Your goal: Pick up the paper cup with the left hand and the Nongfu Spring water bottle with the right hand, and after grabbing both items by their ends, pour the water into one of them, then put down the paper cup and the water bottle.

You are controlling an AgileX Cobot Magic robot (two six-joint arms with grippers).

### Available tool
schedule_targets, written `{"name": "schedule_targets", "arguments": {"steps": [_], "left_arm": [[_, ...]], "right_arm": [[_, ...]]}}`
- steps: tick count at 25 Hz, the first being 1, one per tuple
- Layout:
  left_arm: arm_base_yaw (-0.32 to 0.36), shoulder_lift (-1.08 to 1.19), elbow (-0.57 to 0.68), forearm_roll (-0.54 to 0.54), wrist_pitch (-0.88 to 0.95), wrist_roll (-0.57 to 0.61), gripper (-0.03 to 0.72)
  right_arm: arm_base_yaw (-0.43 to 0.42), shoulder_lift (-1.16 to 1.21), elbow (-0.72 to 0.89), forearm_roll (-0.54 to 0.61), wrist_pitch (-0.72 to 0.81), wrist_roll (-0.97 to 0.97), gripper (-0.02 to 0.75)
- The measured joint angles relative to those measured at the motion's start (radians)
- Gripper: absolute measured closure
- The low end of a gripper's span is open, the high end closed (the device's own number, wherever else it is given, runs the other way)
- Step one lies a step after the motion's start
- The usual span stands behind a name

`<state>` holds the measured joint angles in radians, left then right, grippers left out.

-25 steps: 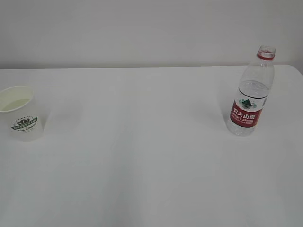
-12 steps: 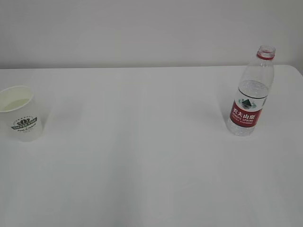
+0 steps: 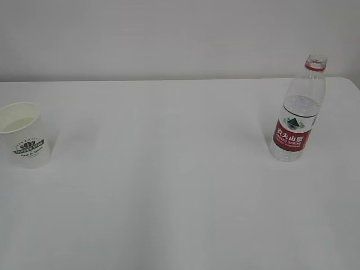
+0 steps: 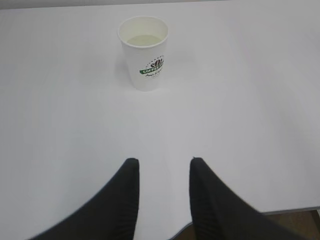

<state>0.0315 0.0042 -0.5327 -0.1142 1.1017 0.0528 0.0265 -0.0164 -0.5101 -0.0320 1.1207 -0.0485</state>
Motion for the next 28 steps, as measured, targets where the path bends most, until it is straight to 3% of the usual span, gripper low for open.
{"name": "schedule_targets", "arguments": {"steps": [21, 28], "left_arm": [[0.000, 0.000, 0.000, 0.000, 0.000, 0.000, 0.446], [0.000, 0.000, 0.000, 0.000, 0.000, 0.000, 0.378]], "right_arm": [[0.000, 0.000, 0.000, 0.000, 0.000, 0.000, 0.148], [0.000, 0.000, 0.000, 0.000, 0.000, 0.000, 0.148]]}}
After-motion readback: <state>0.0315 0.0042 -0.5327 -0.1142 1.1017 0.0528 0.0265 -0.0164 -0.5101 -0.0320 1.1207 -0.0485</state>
